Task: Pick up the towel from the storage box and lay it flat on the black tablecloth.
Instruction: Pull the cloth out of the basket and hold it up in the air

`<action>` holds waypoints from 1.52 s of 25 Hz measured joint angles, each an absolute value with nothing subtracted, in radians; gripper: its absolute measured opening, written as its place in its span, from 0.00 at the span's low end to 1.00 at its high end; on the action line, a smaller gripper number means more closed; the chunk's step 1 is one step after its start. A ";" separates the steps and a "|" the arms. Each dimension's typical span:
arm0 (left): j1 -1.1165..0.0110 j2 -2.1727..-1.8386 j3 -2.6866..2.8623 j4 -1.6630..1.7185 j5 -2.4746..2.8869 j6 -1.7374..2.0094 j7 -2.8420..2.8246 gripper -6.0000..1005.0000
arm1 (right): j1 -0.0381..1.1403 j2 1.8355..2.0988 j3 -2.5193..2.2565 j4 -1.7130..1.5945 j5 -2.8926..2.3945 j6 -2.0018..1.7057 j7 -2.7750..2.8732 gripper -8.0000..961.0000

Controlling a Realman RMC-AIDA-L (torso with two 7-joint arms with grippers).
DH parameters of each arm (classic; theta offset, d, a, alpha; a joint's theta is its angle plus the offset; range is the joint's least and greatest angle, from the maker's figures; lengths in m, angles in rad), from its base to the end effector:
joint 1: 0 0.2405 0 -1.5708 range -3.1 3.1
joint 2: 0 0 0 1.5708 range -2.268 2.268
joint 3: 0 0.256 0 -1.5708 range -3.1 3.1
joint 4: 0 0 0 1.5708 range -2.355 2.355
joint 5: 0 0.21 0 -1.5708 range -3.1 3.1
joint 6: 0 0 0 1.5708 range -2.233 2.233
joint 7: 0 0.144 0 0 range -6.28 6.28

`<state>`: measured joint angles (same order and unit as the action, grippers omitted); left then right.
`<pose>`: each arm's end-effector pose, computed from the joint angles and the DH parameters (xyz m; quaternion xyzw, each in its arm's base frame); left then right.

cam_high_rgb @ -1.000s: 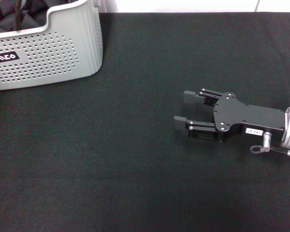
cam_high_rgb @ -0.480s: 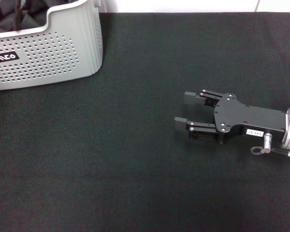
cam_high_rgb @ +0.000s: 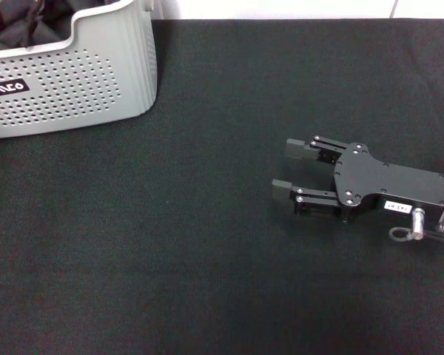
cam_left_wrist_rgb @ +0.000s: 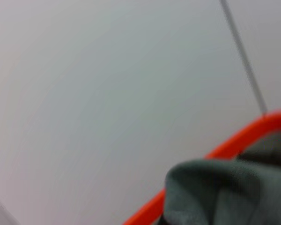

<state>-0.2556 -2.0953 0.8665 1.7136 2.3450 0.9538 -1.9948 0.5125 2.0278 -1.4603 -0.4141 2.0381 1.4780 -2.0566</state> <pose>-0.2393 0.3566 0.2064 -0.7751 -0.1704 -0.0226 0.6080 0.2177 0.3086 -0.0506 -0.9123 0.1444 0.3752 0.0781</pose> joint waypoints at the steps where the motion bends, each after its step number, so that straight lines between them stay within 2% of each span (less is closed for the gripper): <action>1: -0.243 -2.095 0.867 1.741 2.300 0.969 -1.994 0.02 | 0.511 2.028 -1.460 -0.414 2.042 1.491 -2.069 0.82; 4: -0.203 -2.096 0.875 1.853 2.179 1.058 -1.991 0.02 | 0.510 2.028 -1.462 -0.417 2.048 1.518 -2.111 0.82; 11: -0.189 -2.096 0.869 2.015 1.928 1.190 -2.069 0.02 | 0.510 2.028 -1.608 -0.473 2.143 1.467 -2.279 0.81; 15: -0.204 -2.091 0.832 2.018 1.713 1.215 -2.080 0.02 | 0.506 2.028 -1.753 -0.530 2.240 1.309 -2.419 0.81; 22: -0.209 -2.091 0.818 2.018 1.659 1.240 -2.090 0.02 | 0.484 2.028 -2.026 -0.737 2.483 0.946 -2.739 0.81; 28: -0.208 -2.093 0.823 2.019 1.656 1.266 -2.091 0.02 | 0.463 2.028 -2.084 -0.873 2.556 0.850 -2.941 0.80; 38: -0.202 -2.094 0.825 2.017 1.669 1.267 -2.091 0.02 | 0.612 2.028 -2.014 -0.862 2.592 0.838 -2.988 0.80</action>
<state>-0.2019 -2.0938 0.8254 2.0171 1.6690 1.2671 -2.0905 0.6116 2.0277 -2.0135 -0.8624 2.5922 0.8380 -2.9880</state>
